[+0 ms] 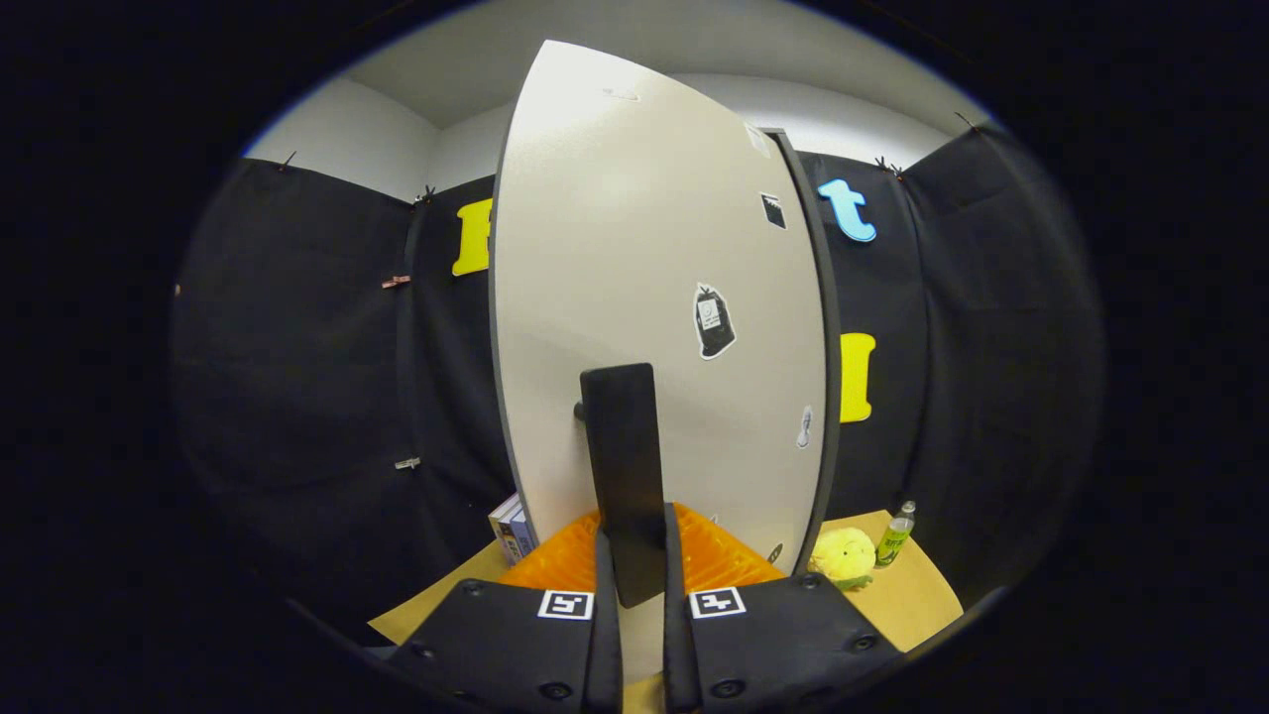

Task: Open the shoe cabinet door, grab the shoes and put them into the shoe cabinet, then close the shoe cabinet door.

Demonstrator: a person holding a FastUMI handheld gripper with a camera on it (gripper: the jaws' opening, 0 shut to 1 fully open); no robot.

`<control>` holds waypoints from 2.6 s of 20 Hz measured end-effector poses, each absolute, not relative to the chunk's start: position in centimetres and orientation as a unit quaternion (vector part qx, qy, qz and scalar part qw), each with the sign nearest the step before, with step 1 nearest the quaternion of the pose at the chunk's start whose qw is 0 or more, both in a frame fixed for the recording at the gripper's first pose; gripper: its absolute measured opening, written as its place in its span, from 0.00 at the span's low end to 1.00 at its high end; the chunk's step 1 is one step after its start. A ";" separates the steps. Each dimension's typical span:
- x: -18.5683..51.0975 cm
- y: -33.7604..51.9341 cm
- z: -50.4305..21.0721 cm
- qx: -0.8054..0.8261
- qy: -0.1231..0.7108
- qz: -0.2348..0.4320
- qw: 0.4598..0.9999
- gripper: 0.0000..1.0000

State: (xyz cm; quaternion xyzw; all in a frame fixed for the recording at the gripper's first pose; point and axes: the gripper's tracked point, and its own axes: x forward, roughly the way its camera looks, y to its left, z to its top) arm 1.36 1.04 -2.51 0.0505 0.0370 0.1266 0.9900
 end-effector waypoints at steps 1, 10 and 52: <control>1.0 0.1 -2.5 0.047 0.037 0.118 0.991 0.20; -0.3 -8.3 -1.7 0.057 0.024 0.034 0.997 0.19; -6.1 3.5 -11.0 0.086 0.141 0.155 0.974 0.98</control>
